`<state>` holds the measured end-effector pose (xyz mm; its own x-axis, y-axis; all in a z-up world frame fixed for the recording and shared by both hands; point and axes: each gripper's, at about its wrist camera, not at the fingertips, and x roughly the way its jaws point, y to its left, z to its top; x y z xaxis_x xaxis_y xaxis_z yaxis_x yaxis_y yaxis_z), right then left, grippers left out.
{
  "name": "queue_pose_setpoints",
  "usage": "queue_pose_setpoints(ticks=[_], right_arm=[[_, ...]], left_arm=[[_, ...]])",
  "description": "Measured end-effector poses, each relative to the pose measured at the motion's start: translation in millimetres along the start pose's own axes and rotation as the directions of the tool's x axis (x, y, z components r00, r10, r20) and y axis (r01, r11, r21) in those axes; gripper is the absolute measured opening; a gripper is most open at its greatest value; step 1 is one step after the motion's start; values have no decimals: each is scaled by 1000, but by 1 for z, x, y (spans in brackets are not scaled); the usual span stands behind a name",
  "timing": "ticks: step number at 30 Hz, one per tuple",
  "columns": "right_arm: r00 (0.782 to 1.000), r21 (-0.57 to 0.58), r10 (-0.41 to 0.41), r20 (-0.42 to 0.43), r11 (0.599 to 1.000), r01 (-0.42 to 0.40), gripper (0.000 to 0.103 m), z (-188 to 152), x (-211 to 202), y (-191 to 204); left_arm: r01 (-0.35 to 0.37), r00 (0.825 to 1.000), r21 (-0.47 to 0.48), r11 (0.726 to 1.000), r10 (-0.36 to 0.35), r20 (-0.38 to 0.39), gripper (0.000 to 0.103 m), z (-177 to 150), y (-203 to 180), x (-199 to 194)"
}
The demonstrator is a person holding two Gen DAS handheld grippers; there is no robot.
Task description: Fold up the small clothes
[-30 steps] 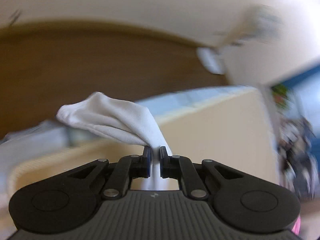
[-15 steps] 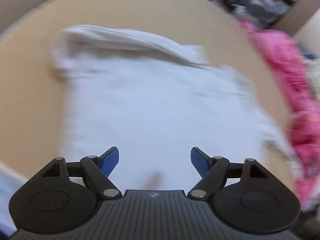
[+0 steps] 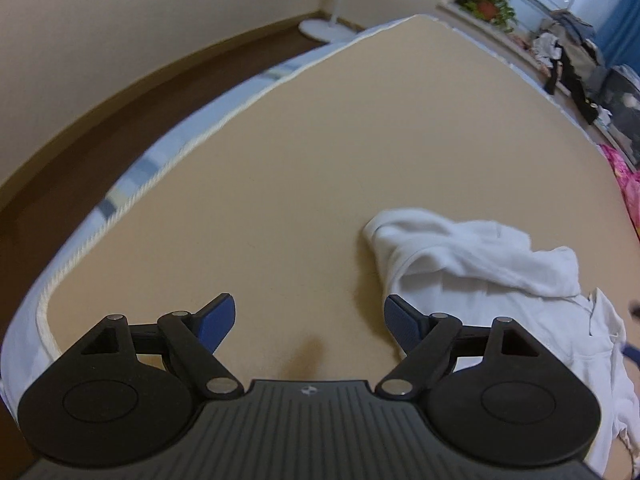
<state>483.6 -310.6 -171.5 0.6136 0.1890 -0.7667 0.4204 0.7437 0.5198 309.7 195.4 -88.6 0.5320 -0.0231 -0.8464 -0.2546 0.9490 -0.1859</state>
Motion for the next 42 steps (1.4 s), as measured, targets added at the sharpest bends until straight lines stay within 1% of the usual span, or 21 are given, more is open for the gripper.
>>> queue_pose_setpoints(ticks=[3,7,8,10,11,12,16,20,23,24,26,28,30,31,32,33,36,37,39,40,42], right_arm=[[999,150,-11,-52,988,19,74,12,56,8],[995,253,-66,-79,964,84,71,14,106,17],[995,266,-77,-69,960,92,65,12,108,21],[990,268,-106,-88,955,126,25,8,103,28],[990,287,-98,-106,950,124,16,5,100,28],[992,295,-81,-102,949,108,2,1,93,29],[996,200,-82,-40,976,88,1,-6,61,32],[998,182,63,-6,981,-61,1,1,19,30],[975,98,197,106,973,-207,1,7,-35,38],[970,44,190,150,979,-198,1,1,-58,34],[978,11,105,182,994,-109,1,-19,-79,4],[994,51,-49,99,998,44,1,-43,-64,-48],[988,94,-155,-9,984,155,1,-63,-35,-98],[989,117,-149,-23,982,151,1,-70,-27,-118],[996,152,-84,9,985,82,1,-74,-28,-131],[998,161,-59,31,985,53,5,-75,-33,-134],[999,152,-50,12,987,48,42,-79,-44,-125],[998,145,-55,12,988,53,50,-80,-51,-124],[994,134,-93,52,987,86,54,-90,-72,-121],[995,127,-84,61,989,76,54,-94,-78,-110],[1000,124,24,18,992,-26,53,-107,-82,-90]], left_arm=[[-10,999,-52,999,8,-50,86,-7,17,9],[-32,994,-117,993,20,-104,86,-25,32,16],[-37,993,-128,991,22,-114,86,-28,35,17],[-38,992,-140,989,21,-121,86,-33,39,19],[-39,993,-138,990,23,-116,86,-35,40,20],[-43,993,-135,990,28,-112,86,-37,40,20],[-51,994,-107,993,40,-104,87,-39,25,18],[-13,996,-74,997,7,-86,87,-36,10,9],[-3,998,-40,999,1,-61,87,-32,-3,1],[7,999,-34,999,-9,-51,87,-31,-6,-2],[31,999,-32,999,-33,-38,87,-29,-10,-6],[51,998,-29,998,-52,-47,87,-26,-14,-4],[58,996,-18,998,-59,-64,87,-21,-19,0],[69,995,-3,998,-69,-68,87,-17,-22,1],[75,995,16,997,-74,-71,87,-13,-26,3],[78,995,34,996,-75,-73,87,-9,-30,5],[106,992,84,991,-100,-82,87,1,-44,11],[120,990,98,988,-112,-86,87,5,-49,16],[140,987,128,982,-128,-100,87,17,-59,30],[149,985,151,977,-133,-108,87,26,-65,39],[160,981,170,972,-137,-138,87,45,-76,59]])
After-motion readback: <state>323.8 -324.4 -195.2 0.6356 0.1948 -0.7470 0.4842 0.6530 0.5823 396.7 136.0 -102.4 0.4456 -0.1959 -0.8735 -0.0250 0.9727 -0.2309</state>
